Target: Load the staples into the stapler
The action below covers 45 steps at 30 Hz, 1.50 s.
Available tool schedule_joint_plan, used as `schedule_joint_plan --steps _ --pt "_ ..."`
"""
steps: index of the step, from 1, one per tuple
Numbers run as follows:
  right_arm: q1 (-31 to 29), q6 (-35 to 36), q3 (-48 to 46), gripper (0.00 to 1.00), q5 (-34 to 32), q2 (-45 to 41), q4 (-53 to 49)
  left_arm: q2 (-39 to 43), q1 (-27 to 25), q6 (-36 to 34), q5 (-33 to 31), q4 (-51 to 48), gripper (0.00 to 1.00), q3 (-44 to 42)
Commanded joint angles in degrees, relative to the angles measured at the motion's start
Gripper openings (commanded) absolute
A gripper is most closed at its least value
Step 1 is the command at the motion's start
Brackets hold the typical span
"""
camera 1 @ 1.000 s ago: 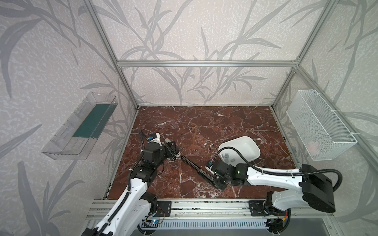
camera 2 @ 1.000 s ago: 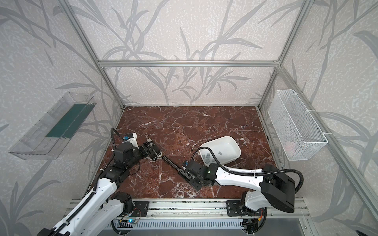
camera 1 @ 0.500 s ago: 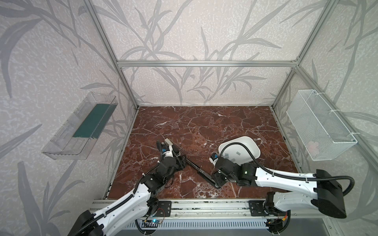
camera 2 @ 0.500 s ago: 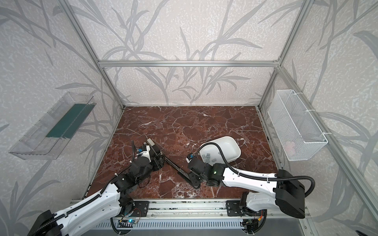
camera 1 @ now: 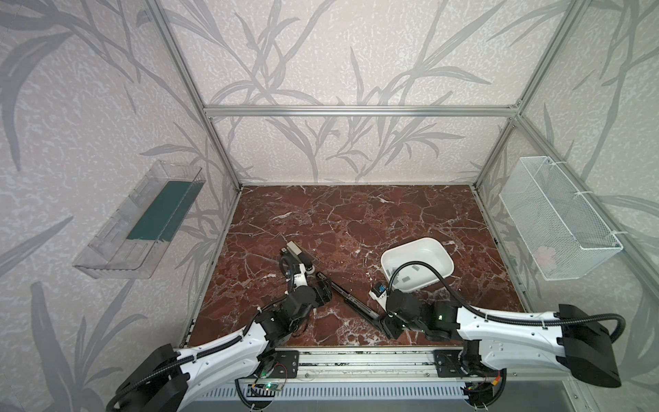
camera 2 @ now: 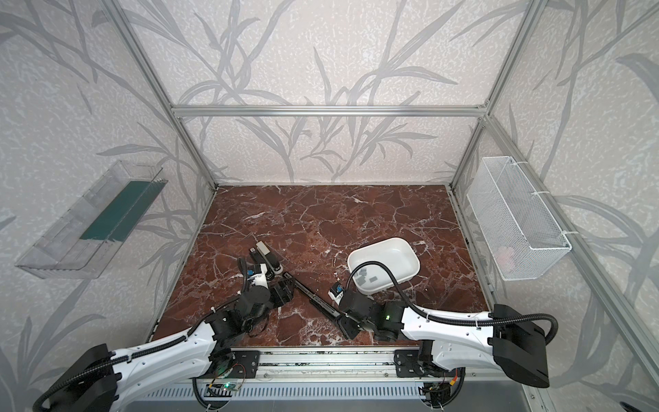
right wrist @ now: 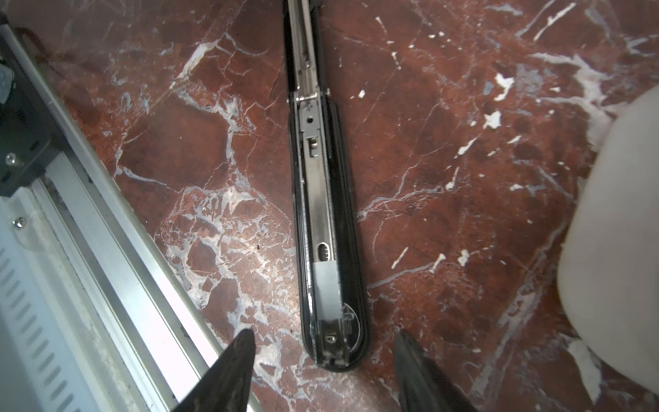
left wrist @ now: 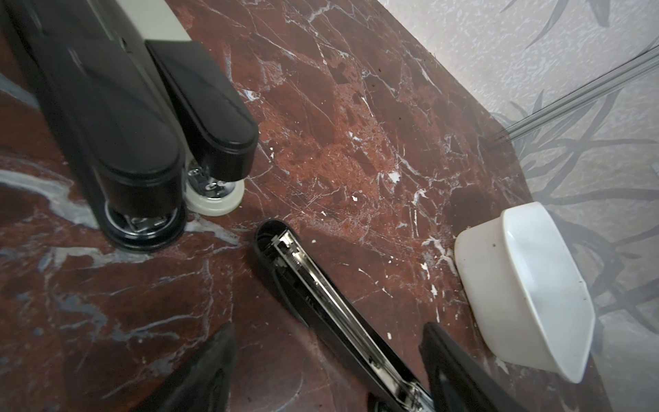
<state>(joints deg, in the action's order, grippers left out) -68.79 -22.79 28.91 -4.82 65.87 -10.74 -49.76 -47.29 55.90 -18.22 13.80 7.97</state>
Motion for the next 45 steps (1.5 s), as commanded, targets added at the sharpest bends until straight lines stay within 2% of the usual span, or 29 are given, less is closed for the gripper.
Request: schedule_joint_plan --steps 1,8,14,19,21,24,30,35,40,42,45 --pt "-1.3 2.6 -0.8 0.62 -4.3 3.5 5.4 -2.0 -0.1 0.1 -1.9 5.3 0.88 -0.8" --pt "-1.6 2.8 -0.8 0.56 -8.3 7.2 7.8 -7.8 -0.1 3.7 0.9 9.4 0.89 -0.2" --pt "-1.7 3.5 -1.2 0.49 -7.8 11.0 11.8 -13.2 -0.1 7.9 -1.7 9.1 0.89 0.9" --pt "-3.5 3.3 2.1 0.34 -8.6 17.3 12.0 -13.7 0.0 9.9 -3.1 7.5 0.89 1.7" --pt "-4.2 3.1 3.1 0.28 -9.2 19.0 11.7 -13.8 0.0 12.8 -3.8 6.7 0.89 1.8" --pt "-4.5 2.6 3.4 0.22 -9.3 19.9 12.2 -15.6 0.8 13.0 -0.8 9.8 0.9 2.1" --pt "-4.9 2.2 3.1 0.09 -8.8 19.4 13.3 -18.1 3.4 15.0 3.4 10.0 0.9 3.3" --pt "-5.0 1.3 2.0 0.08 -6.9 19.7 17.0 -17.8 4.3 18.6 6.5 9.8 0.9 3.5" --pt "-5.4 0.8 3.5 0.07 -5.9 20.9 17.6 -17.7 4.4 23.3 12.3 -1.6 0.9 9.0" --pt "-5.5 0.7 4.0 0.07 -5.2 21.6 18.3 -18.0 4.4 22.9 14.9 -1.1 0.9 9.6" --pt "-5.6 0.6 4.4 0.07 -4.8 22.0 18.5 -18.8 4.4 23.2 14.6 4.8 0.9 7.4"
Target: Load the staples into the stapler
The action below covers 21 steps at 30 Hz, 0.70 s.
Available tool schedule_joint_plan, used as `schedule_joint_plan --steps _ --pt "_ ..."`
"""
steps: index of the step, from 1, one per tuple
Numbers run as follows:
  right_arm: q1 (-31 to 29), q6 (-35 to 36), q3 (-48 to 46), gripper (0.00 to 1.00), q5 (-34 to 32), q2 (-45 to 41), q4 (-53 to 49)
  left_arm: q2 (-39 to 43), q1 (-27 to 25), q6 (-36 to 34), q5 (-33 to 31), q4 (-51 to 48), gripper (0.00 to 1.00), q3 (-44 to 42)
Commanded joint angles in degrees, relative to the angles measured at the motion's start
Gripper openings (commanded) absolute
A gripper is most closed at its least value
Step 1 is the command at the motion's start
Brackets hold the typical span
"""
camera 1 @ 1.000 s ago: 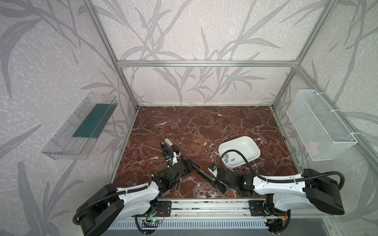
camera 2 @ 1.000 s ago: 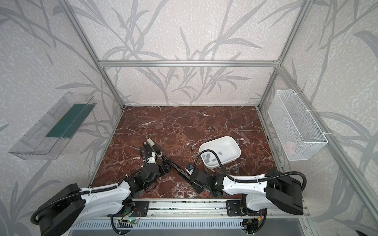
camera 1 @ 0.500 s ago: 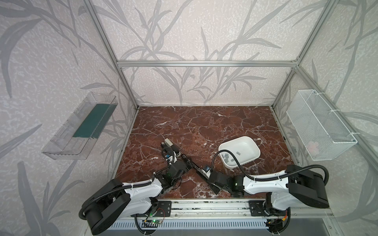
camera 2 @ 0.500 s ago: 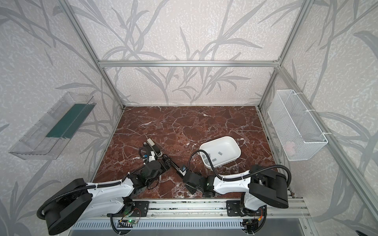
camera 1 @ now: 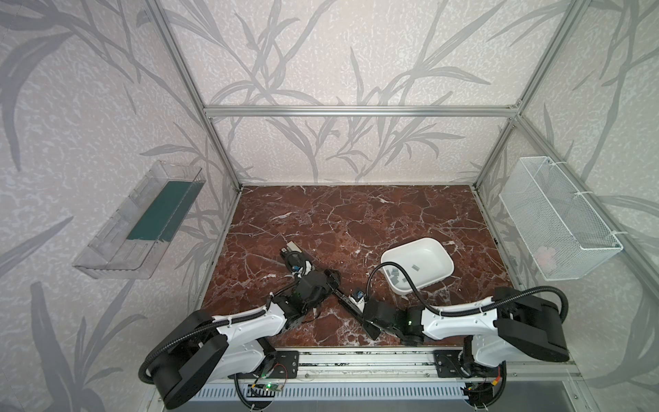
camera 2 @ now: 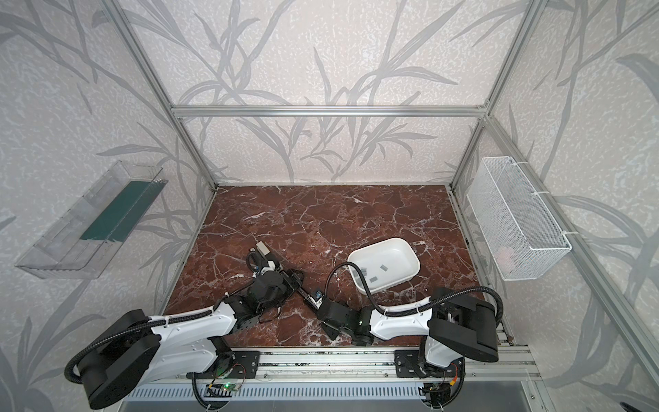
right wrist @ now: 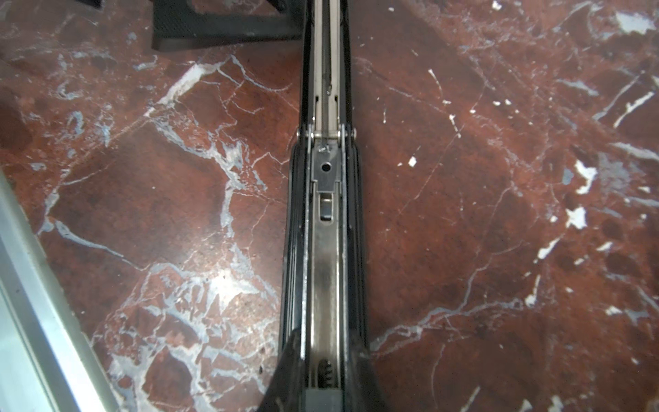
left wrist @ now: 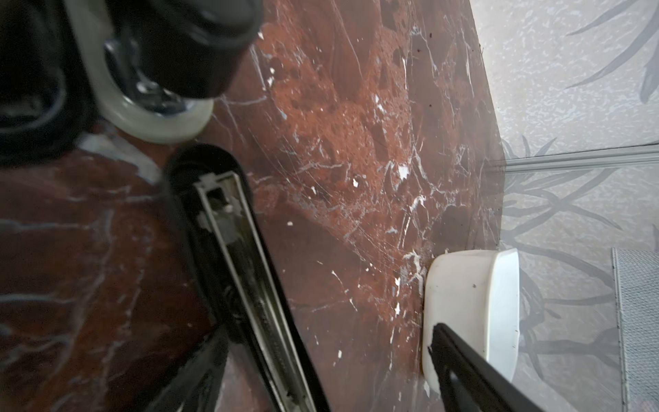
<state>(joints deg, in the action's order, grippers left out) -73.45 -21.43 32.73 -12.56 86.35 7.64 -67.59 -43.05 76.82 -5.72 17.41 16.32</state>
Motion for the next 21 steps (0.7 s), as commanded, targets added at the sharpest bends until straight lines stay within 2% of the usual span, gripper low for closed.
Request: schedule_joint_plan --steps 1,5,8,11,15,21 --pt "-1.0 -0.7 0.7 0.06 3.0 1.5 0.0 -1.6 0.1 2.6 1.2 2.9 0.91 -1.7" --pt "-1.2 -1.1 0.1 0.06 4.0 0.6 0.8 -5.5 0.5 2.0 1.2 9.2 0.92 -3.3" --pt "-1.2 -1.5 0.0 0.07 4.6 0.3 1.0 -8.0 0.6 1.9 2.0 10.7 0.92 -3.2" --pt "-1.3 -1.6 -0.2 0.06 4.7 0.6 1.4 -8.6 0.9 1.1 0.2 10.2 0.91 -3.2" --pt "-1.5 -1.5 -0.3 0.06 4.6 1.2 1.0 -5.9 2.0 -3.5 -6.9 7.5 0.92 -4.3" --pt "-1.7 -1.3 0.2 0.06 4.8 1.5 0.9 -4.0 3.5 -12.9 -7.1 8.7 0.92 -2.5"
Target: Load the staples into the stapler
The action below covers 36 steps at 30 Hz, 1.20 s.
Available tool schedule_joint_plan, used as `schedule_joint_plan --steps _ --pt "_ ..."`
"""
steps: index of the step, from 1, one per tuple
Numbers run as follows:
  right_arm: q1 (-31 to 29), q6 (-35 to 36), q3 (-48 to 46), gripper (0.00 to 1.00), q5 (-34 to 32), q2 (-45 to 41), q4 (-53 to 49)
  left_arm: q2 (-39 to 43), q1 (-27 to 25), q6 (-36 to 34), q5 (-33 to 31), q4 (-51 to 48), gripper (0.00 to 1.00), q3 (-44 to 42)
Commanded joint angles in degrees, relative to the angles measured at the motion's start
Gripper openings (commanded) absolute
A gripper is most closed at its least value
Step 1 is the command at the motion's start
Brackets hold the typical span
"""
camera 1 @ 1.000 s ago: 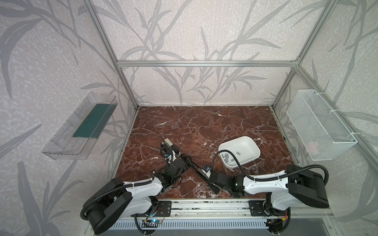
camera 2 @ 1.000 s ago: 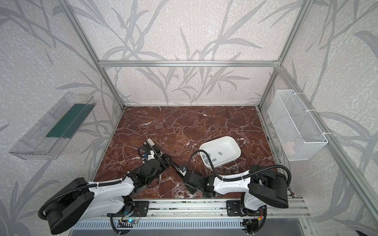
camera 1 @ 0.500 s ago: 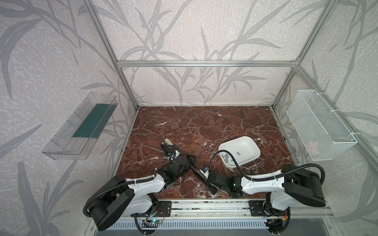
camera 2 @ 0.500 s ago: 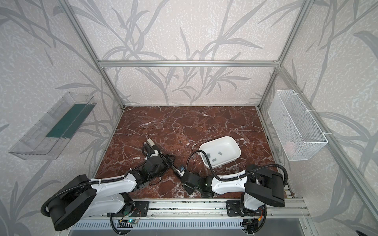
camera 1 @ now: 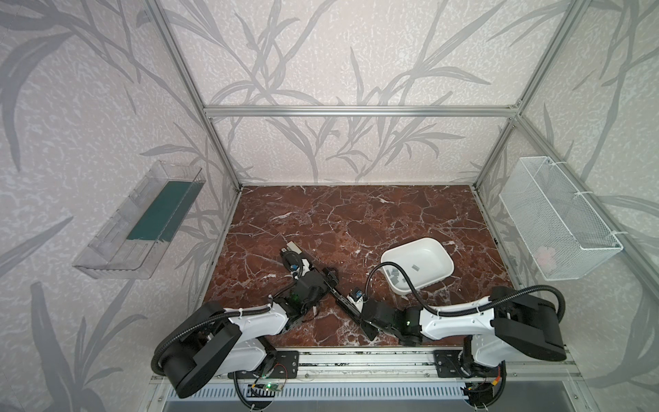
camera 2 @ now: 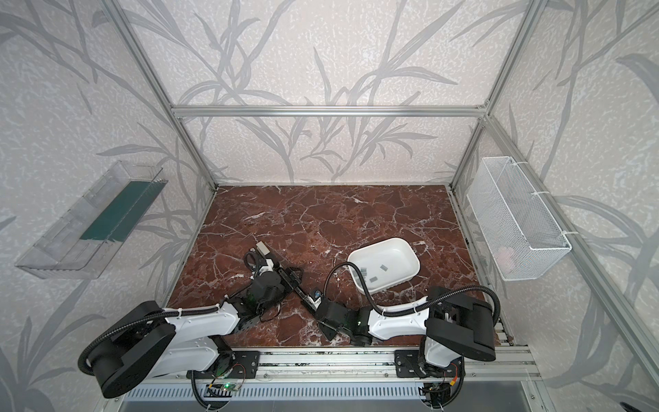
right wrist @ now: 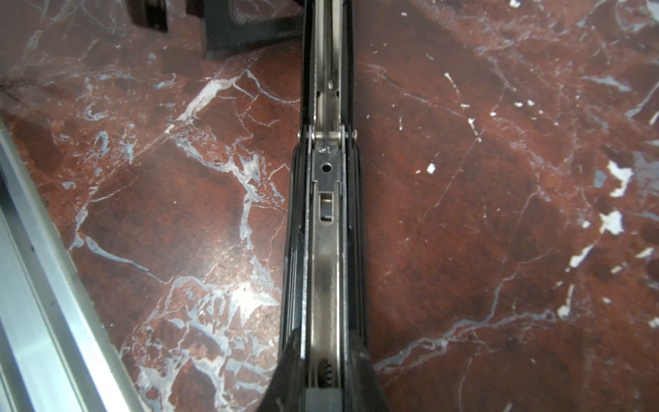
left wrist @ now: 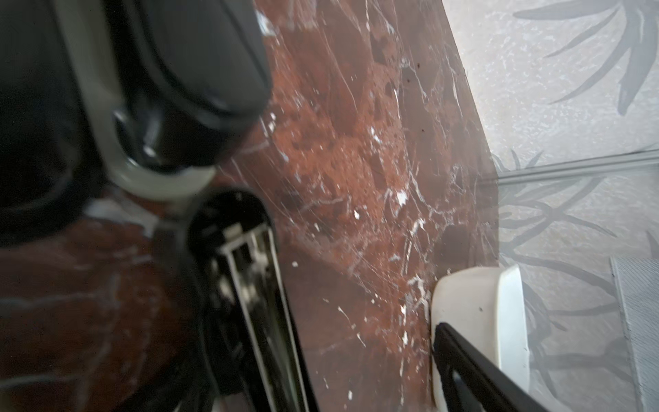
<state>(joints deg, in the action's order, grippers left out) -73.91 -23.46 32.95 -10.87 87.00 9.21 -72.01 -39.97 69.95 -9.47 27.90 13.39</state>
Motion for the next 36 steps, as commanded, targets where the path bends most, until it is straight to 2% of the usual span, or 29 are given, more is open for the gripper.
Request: schedule_joint_plan --steps 1,8,11,15,21,27,36 --pt "-1.4 0.8 0.2 0.06 3.1 0.9 -0.6 0.0 0.5 -6.9 -2.8 -1.1 0.92 0.7" --pt "-1.9 1.1 0.5 0.06 3.1 1.8 -0.3 -3.1 0.4 -12.7 -2.4 6.2 0.85 0.9" --pt "-1.9 1.3 0.6 0.05 3.1 2.4 -0.5 -3.5 0.5 -14.9 -2.9 7.9 0.78 0.8" --pt "-2.1 1.5 1.0 0.04 2.7 3.2 -0.4 -3.6 0.5 -19.1 0.3 7.5 0.66 2.2" --pt "-2.2 2.2 1.8 0.04 2.1 3.8 -0.9 -4.9 -1.0 -22.8 1.4 8.1 0.59 3.2" --pt "-2.2 2.2 2.6 0.04 1.8 4.8 -1.3 -4.0 -5.1 -26.3 -2.0 5.8 0.59 4.6" --pt "-2.2 2.3 2.3 0.04 2.1 4.9 -0.9 3.5 -6.7 -29.7 -5.4 -2.2 0.68 5.9"
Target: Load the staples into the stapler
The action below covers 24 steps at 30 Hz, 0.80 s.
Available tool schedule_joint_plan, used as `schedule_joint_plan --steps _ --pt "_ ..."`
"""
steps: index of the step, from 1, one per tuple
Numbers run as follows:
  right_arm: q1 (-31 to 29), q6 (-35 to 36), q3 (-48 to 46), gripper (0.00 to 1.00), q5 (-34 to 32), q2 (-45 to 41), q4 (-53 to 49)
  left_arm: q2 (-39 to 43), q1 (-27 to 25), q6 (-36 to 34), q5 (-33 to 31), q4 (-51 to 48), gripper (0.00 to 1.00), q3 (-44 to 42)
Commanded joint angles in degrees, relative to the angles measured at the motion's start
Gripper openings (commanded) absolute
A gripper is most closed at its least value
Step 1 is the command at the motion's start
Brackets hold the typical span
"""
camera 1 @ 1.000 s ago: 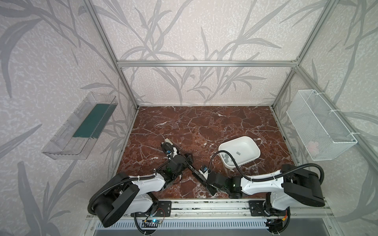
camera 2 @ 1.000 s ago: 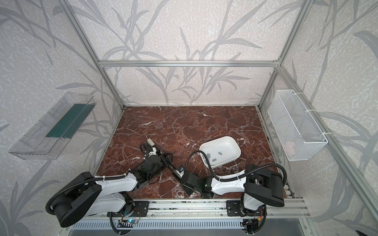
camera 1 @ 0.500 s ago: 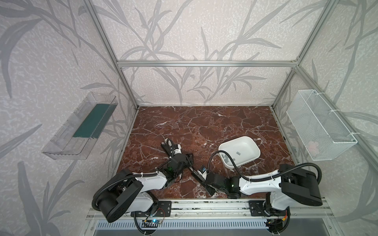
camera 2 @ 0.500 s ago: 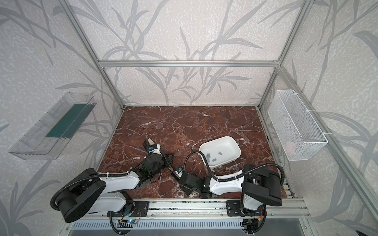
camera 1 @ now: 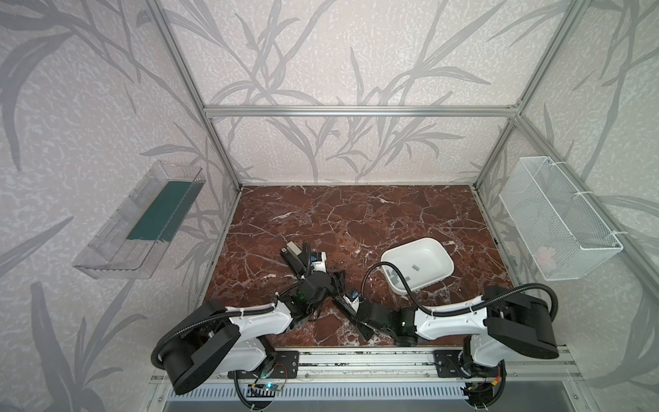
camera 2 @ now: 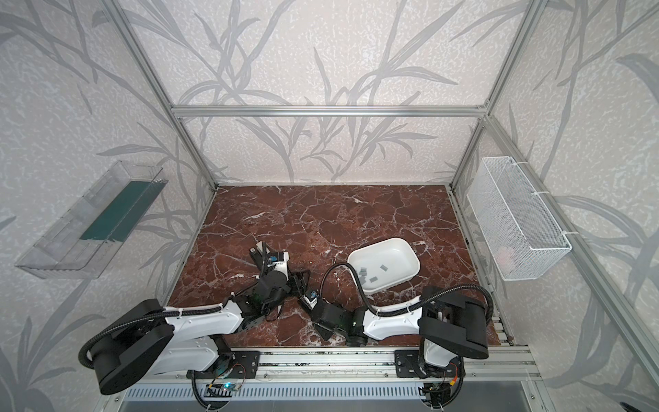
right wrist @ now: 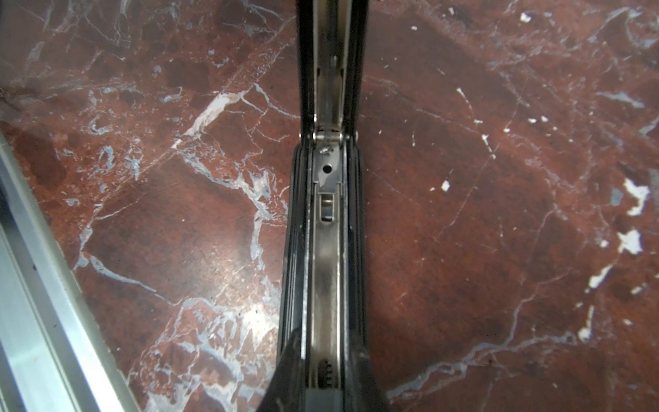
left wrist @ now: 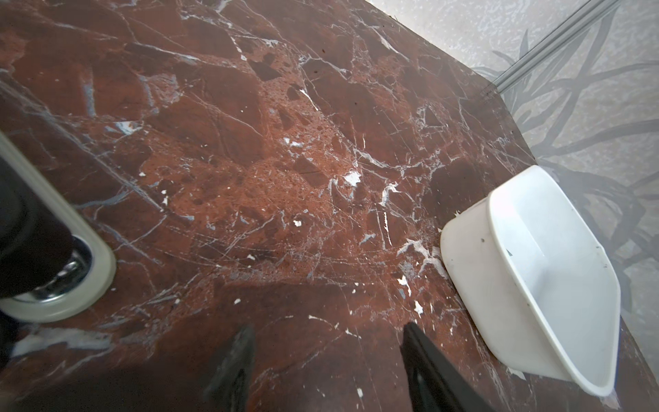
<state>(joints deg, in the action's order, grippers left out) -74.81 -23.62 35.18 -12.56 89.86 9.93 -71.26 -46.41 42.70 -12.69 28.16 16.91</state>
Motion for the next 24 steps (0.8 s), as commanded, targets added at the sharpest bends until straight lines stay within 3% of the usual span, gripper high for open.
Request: schedule_joint_plan --steps 1,11,18,24 --pt "-1.3 2.4 0.0 0.04 3.8 2.0 -1.5 3.7 -0.3 -2.6 -2.5 -3.3 0.68 2.4" --pt "-1.4 2.3 -0.5 0.03 4.0 1.6 -1.1 7.3 -2.0 -5.4 -4.6 -7.0 0.64 2.7" --pt "-1.5 2.1 -0.8 0.03 3.7 1.8 -1.1 6.4 -10.0 -9.8 -13.6 -12.1 0.63 6.3" --pt "-1.7 2.1 -1.3 0.03 3.4 1.7 -0.7 12.0 -11.0 -10.4 -17.7 -13.4 0.62 4.9"
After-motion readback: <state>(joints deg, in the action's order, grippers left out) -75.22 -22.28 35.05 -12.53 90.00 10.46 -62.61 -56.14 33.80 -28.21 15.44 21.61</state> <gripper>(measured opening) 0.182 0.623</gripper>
